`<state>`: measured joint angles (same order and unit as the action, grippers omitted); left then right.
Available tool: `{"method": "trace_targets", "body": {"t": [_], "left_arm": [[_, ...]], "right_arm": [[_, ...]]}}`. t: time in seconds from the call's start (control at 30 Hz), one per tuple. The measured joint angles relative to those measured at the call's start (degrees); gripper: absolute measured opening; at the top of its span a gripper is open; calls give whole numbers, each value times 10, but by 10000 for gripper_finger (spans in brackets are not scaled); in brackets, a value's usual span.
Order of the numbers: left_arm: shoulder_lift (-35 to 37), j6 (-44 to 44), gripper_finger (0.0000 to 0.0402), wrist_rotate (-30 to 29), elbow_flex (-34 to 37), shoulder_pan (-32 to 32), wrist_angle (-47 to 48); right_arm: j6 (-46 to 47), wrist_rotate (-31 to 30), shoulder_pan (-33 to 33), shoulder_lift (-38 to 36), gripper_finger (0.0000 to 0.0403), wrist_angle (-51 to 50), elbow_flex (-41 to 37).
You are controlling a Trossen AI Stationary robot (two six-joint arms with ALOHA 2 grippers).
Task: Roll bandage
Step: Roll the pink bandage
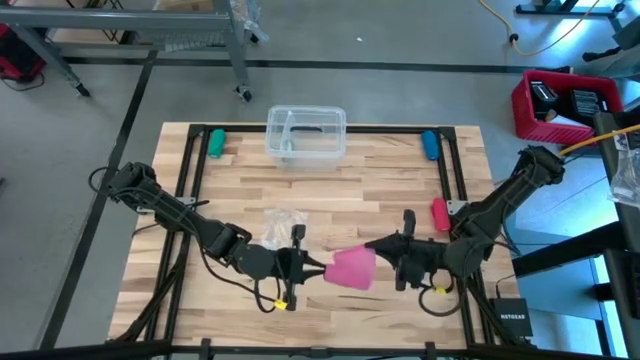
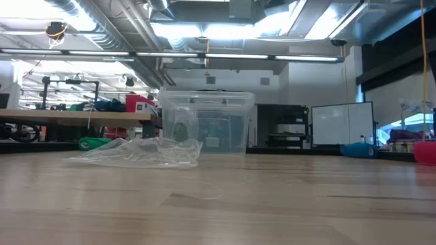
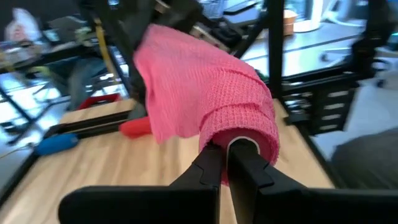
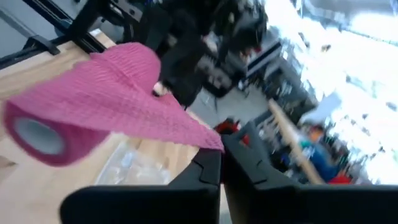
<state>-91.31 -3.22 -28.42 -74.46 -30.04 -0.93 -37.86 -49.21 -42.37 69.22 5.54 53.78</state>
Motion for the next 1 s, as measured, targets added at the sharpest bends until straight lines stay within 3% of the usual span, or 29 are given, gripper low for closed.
{"method": "trace_targets", "body": {"t": [0.3, 0.67, 1.0], "left_arm": [[0, 16, 4, 46, 0, -3, 2], [-2, 59, 4, 35, 0, 17, 3], [-10, 92, 4, 3, 0, 40, 19]], "right_arm": [[-179, 67, -8, 3, 12, 124, 0], [-227, 193, -8, 4, 6, 176, 1], [-286, 143, -7, 75, 6, 166, 44]]}}
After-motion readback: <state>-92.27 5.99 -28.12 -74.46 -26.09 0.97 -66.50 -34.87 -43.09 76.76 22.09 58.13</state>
